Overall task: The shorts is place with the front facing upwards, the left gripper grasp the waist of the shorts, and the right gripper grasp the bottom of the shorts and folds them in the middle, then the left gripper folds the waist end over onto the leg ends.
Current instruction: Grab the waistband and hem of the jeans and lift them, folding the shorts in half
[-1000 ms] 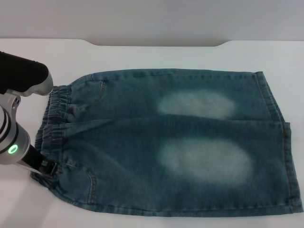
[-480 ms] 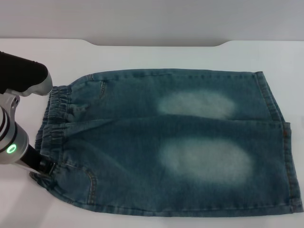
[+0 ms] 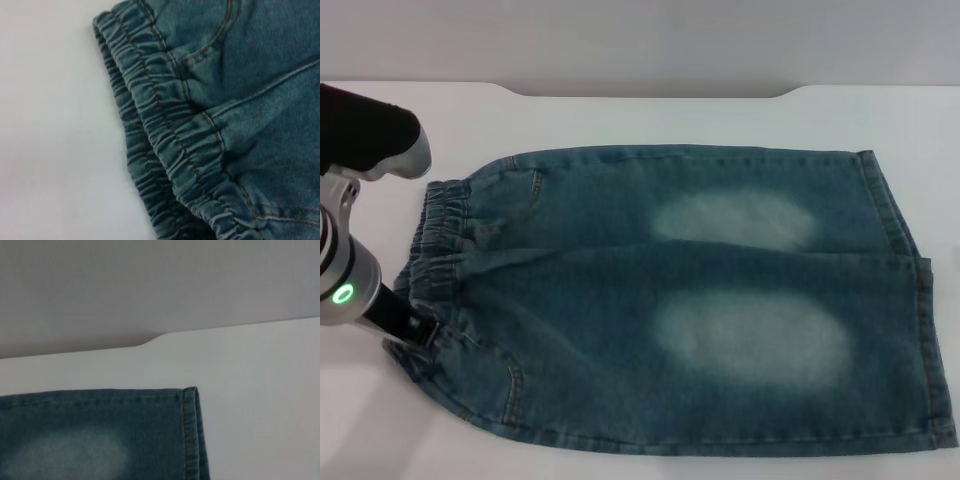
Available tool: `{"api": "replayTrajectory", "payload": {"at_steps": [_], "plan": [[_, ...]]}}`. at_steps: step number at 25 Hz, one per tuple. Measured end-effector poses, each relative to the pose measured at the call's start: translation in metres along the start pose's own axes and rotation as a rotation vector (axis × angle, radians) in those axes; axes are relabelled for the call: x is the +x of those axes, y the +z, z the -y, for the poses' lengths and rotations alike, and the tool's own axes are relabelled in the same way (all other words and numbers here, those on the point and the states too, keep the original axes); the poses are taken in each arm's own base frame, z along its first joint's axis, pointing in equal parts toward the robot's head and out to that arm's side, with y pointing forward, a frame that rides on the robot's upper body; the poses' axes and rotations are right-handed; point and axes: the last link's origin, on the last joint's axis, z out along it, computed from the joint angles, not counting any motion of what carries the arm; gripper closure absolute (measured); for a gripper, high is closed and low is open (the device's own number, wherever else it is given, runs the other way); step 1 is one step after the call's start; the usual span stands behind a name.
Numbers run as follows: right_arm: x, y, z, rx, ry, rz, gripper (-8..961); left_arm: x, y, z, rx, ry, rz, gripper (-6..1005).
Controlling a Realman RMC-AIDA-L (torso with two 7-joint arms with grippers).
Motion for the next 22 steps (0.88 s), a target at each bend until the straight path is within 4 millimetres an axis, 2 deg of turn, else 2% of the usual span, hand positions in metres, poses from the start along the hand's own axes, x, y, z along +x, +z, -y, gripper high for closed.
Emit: {"api": "replayTrajectory", "payload": {"at_steps": [6, 14, 22], "plan": [[0.016, 0.01, 0.002, -0.032, 0.063, -0.093, 346, 0.006, -0.006, 0.0, 0.001, 0.006, -0.018, 924], [0.06, 0.034, -0.001, -0.118, 0.185, -0.309, 350, 0.015, -0.009, -0.002, 0.003, 0.024, -0.027, 925], [0.066, 0.03, -0.013, -0.192, 0.236, -0.329, 355, 0.022, -0.006, -0.006, 0.004, 0.04, -0.017, 926]]}}
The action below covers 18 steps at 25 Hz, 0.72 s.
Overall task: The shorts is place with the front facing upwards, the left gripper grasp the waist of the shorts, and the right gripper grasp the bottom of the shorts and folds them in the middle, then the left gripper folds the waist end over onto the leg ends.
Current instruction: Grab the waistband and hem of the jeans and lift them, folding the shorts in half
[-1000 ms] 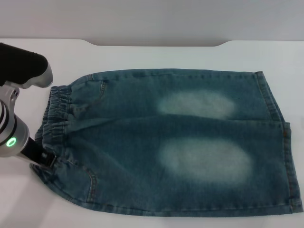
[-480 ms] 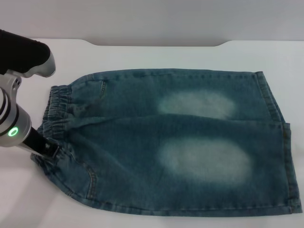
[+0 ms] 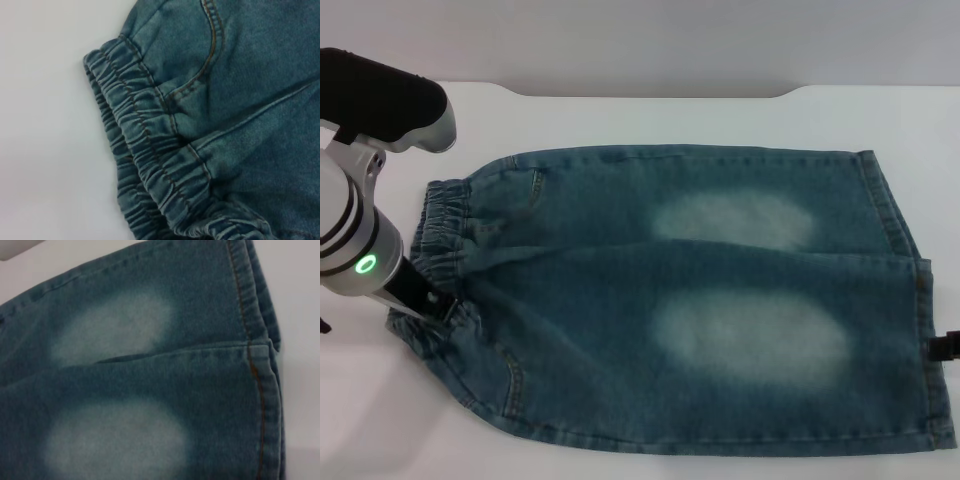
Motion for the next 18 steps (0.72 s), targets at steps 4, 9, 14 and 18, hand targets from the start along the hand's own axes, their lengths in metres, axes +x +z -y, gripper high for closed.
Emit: {"api": "replayTrajectory", "payload": {"at_steps": [4, 9, 14, 18], "plan": [[0.004, -0.003, 0.002, 0.006, 0.011, -0.001, 358, 0.001, 0.0, -0.001, 0.0, 0.004, -0.001, 927], [0.009, 0.001, 0.008, 0.005, 0.036, -0.022, 361, 0.003, -0.001, -0.002, 0.001, 0.007, -0.007, 927], [0.011, 0.007, 0.009, -0.003, 0.043, -0.042, 364, 0.003, -0.003, -0.003, 0.0, 0.012, -0.012, 926], [0.011, 0.011, 0.009, -0.004, 0.039, -0.049, 366, 0.004, -0.003, -0.003, 0.0, 0.014, -0.013, 926]]}}
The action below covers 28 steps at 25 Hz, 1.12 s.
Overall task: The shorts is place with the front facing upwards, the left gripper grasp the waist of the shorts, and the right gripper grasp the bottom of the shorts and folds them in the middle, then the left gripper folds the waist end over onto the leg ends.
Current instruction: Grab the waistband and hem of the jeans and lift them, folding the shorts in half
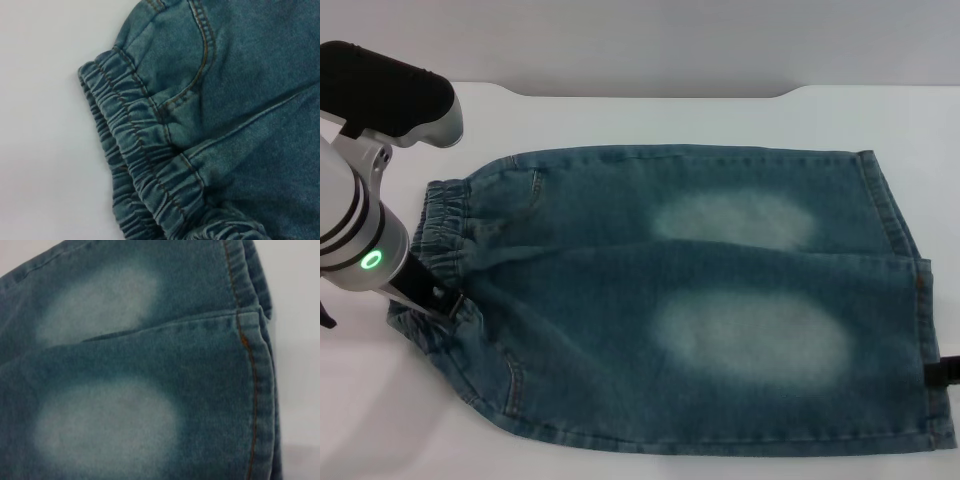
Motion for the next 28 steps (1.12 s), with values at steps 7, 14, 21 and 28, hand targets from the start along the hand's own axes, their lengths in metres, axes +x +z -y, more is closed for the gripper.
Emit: {"api": "replayTrajectory", "payload": {"at_steps": [7, 14, 21, 28], "plan": [[0.001, 0.008, 0.002, -0.01, 0.009, -0.021, 371, 0.0, 0.0, 0.0, 0.0, 0.002, -0.001, 927], [0.001, 0.014, 0.002, -0.02, 0.009, -0.04, 375, 0.0, 0.0, -0.001, 0.0, 0.004, -0.001, 927], [0.003, 0.021, 0.005, -0.029, 0.024, -0.06, 379, 0.001, -0.001, -0.001, 0.001, 0.006, -0.004, 926], [0.002, 0.023, 0.005, -0.032, 0.016, -0.063, 383, 0.001, 0.0, -0.001, 0.0, 0.006, -0.003, 926]]}}
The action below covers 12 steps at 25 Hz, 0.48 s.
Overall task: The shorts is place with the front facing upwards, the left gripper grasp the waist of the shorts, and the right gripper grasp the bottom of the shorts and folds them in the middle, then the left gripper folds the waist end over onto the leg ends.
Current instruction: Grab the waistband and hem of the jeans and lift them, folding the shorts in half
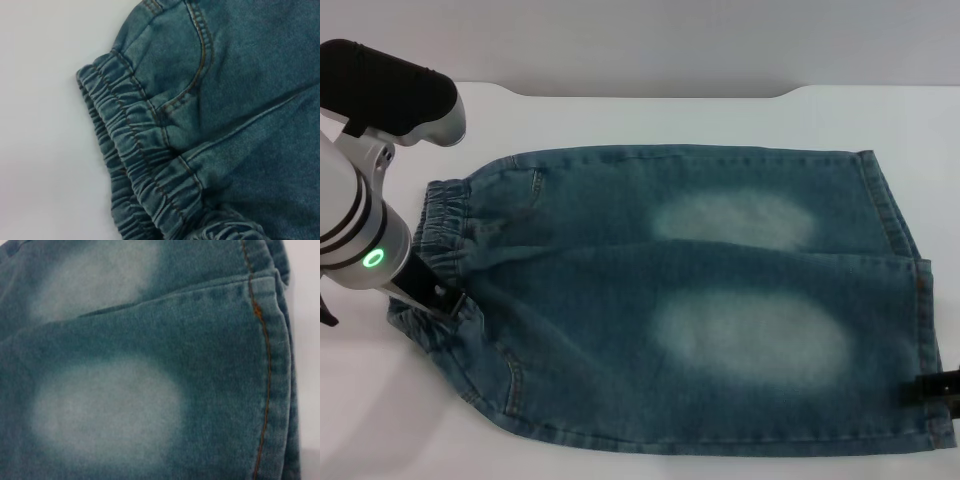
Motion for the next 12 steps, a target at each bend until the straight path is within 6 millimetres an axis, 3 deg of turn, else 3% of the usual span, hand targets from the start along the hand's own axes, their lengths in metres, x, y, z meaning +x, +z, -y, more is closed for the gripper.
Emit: {"api": "replayTrajectory", "payload": {"at_steps": [11, 12], "plan": [[0.0015, 0.0068, 0.0075, 0.008, -0.017, -0.038, 390, 0.0005, -0.0005, -0.0006, -0.002, 0.006, -0.004, 926], [0.0015, 0.0067, 0.007, 0.004, -0.025, -0.04, 436, 0.0005, -0.0005, -0.0007, -0.002, 0.007, -0.004, 926]]}}
